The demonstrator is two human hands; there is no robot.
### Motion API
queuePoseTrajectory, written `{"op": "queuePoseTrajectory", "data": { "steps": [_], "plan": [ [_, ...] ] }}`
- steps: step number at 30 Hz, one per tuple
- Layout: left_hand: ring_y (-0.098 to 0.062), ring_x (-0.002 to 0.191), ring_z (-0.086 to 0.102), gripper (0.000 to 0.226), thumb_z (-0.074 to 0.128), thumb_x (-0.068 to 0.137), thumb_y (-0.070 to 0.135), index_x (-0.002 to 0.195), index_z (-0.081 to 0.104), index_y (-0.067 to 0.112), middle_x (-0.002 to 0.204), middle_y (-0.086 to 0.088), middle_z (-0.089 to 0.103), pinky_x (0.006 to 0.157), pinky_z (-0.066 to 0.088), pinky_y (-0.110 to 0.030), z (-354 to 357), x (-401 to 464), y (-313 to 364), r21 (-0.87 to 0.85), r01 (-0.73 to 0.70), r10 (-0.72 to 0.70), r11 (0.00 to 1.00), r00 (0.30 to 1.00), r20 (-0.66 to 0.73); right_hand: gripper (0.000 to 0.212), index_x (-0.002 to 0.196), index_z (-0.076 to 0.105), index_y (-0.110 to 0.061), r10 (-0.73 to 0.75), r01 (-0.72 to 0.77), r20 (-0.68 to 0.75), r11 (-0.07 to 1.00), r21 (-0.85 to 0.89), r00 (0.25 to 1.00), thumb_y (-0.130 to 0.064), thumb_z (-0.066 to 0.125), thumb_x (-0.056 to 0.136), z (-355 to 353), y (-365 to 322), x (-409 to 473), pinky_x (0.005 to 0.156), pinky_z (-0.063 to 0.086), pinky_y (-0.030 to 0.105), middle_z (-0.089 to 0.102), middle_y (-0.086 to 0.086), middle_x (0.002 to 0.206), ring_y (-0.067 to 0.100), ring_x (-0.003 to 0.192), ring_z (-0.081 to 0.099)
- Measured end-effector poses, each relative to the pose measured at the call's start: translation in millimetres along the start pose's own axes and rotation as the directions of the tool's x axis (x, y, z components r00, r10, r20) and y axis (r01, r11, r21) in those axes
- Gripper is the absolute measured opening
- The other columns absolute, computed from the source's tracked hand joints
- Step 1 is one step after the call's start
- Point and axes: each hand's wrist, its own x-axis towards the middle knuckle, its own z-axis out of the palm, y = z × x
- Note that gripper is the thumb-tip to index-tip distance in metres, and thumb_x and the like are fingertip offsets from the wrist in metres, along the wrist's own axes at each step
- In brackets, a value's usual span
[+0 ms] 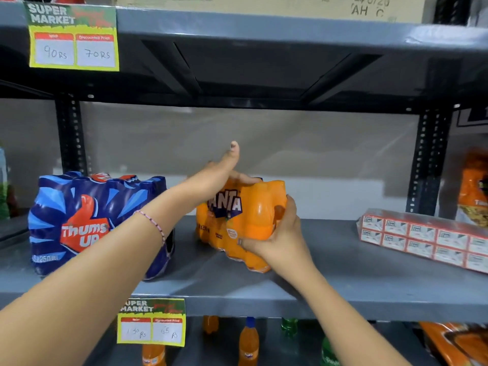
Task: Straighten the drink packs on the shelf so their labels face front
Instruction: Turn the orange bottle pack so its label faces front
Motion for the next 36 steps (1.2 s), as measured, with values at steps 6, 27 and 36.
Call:
{"op": "queuePoseTrajectory", "data": {
  "steps": [6, 27, 36],
  "plan": [
    [-0.026, 0.154, 0.003, 0.035, 0.044, 0.092, 0.064, 0.112, 0.071, 0.052, 0.167, 0.012, 0.013, 0.120, 0.010, -0.058, 30.0, 6.8, -45.2, -0.079, -0.143, 0.121, 0.987, 0.966, -0.227, 0.110, 0.134, 0.025, -0.045, -0.028, -0.019, 0.220, 0.978, 0.209, 0.975, -0.019, 0.097, 0.055, -36.4, 29.8, 38.8, 0.078, 0.059, 0.029, 0.057, -0.010, 0.129, 0.008, 0.107, 0.063],
    [-0.028, 0.109, 0.059, 0.057, 0.053, 0.097, 0.046, 0.140, 0.041, 0.011, 0.137, -0.010, 0.058, 0.081, 0.046, -0.035, 49.4, -9.9, -86.4, -0.138, 0.236, -0.251, 0.962, 0.963, -0.101, 0.056, 0.138, 0.053, -0.016, 0.074, -0.093, 0.304, 0.995, 0.048, 0.950, -0.026, 0.076, 0.088, -59.7, 49.4, 46.9, 0.101, 0.052, 0.042, 0.067, 0.003, 0.124, 0.024, 0.111, 0.066],
    [-0.020, 0.093, 0.057, 0.051, 0.056, 0.096, 0.041, 0.137, 0.039, 0.016, 0.130, -0.007, 0.062, 0.077, 0.047, -0.033, 44.4, -69.3, -84.3, 0.045, 0.142, -0.135, 0.989, 0.980, -0.143, 0.051, 0.133, 0.055, -0.026, 0.042, -0.035, 0.220, 0.999, -0.037, 0.975, -0.043, 0.071, 0.088, -73.7, 42.0, -8.1, 0.096, 0.053, 0.038, 0.070, -0.006, 0.122, 0.016, 0.108, 0.068]
  ]
}}
